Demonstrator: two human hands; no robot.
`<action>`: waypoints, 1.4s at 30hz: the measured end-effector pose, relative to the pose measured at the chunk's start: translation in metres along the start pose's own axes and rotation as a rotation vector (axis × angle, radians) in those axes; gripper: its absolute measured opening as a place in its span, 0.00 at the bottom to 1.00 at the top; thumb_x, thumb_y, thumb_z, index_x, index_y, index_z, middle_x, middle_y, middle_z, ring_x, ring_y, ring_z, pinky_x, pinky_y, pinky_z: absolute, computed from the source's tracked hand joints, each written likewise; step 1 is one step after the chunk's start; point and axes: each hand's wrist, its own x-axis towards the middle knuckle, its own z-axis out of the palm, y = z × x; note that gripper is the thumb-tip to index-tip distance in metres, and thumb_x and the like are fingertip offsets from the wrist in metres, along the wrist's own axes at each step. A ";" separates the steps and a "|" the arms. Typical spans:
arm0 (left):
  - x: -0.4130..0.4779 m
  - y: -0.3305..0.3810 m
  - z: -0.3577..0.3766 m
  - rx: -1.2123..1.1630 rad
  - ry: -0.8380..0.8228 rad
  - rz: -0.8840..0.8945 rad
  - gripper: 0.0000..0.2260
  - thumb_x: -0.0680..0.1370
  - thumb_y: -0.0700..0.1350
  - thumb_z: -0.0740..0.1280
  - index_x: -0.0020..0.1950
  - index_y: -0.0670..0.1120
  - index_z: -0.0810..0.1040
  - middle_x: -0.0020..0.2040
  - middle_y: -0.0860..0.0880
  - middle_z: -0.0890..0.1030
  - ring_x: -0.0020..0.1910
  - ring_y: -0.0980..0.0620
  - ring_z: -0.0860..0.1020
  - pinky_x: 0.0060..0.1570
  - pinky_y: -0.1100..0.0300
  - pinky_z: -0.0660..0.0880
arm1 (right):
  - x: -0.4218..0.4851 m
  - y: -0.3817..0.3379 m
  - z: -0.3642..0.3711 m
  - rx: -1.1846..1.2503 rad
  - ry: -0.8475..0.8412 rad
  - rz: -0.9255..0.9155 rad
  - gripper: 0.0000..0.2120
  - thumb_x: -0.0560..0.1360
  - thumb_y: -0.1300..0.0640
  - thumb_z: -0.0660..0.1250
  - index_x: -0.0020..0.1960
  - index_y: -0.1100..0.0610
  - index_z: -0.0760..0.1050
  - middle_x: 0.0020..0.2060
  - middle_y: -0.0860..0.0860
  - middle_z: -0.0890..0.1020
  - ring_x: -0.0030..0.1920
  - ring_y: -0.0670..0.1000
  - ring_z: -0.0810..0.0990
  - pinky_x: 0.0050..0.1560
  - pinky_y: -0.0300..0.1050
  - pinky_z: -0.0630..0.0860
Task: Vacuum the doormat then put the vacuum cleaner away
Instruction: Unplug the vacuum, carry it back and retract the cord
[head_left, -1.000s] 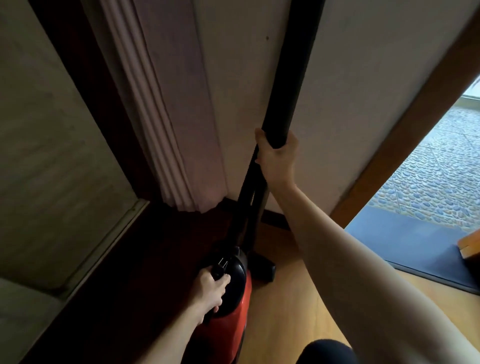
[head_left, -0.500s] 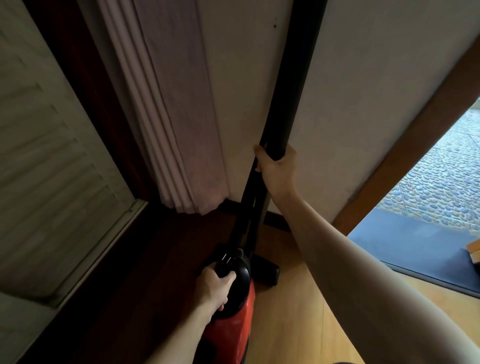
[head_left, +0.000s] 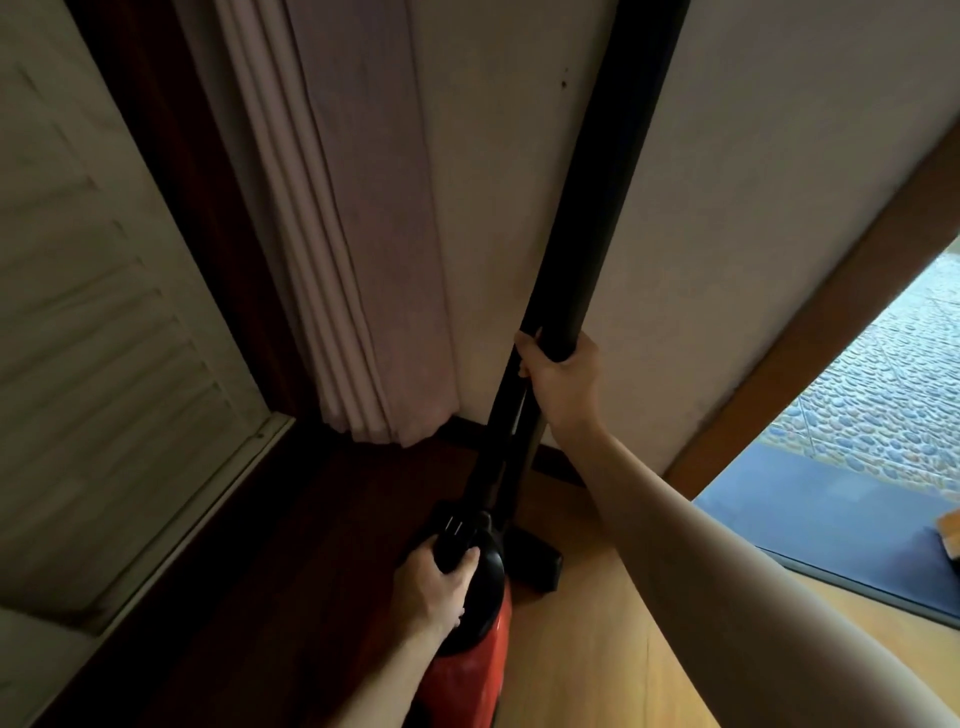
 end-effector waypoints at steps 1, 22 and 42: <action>-0.001 0.000 -0.001 -0.003 0.003 0.000 0.07 0.77 0.50 0.72 0.48 0.46 0.80 0.31 0.49 0.80 0.20 0.57 0.76 0.21 0.63 0.73 | -0.001 0.000 -0.001 -0.002 -0.004 -0.002 0.09 0.76 0.62 0.73 0.42 0.60 0.73 0.35 0.59 0.77 0.33 0.50 0.78 0.35 0.43 0.79; 0.001 -0.003 -0.035 0.187 0.107 0.012 0.11 0.82 0.45 0.64 0.62 0.44 0.77 0.55 0.45 0.83 0.53 0.45 0.81 0.53 0.54 0.75 | -0.033 0.001 -0.042 -0.112 -0.063 -0.034 0.33 0.71 0.52 0.79 0.71 0.47 0.69 0.62 0.44 0.79 0.62 0.42 0.77 0.63 0.45 0.75; -0.047 -0.048 -0.106 -0.096 -0.099 0.198 0.09 0.80 0.39 0.67 0.60 0.40 0.78 0.43 0.47 0.81 0.27 0.57 0.78 0.31 0.56 0.81 | -0.217 0.069 -0.052 -0.350 -0.242 0.007 0.31 0.72 0.51 0.76 0.72 0.46 0.68 0.64 0.50 0.76 0.62 0.47 0.78 0.64 0.53 0.78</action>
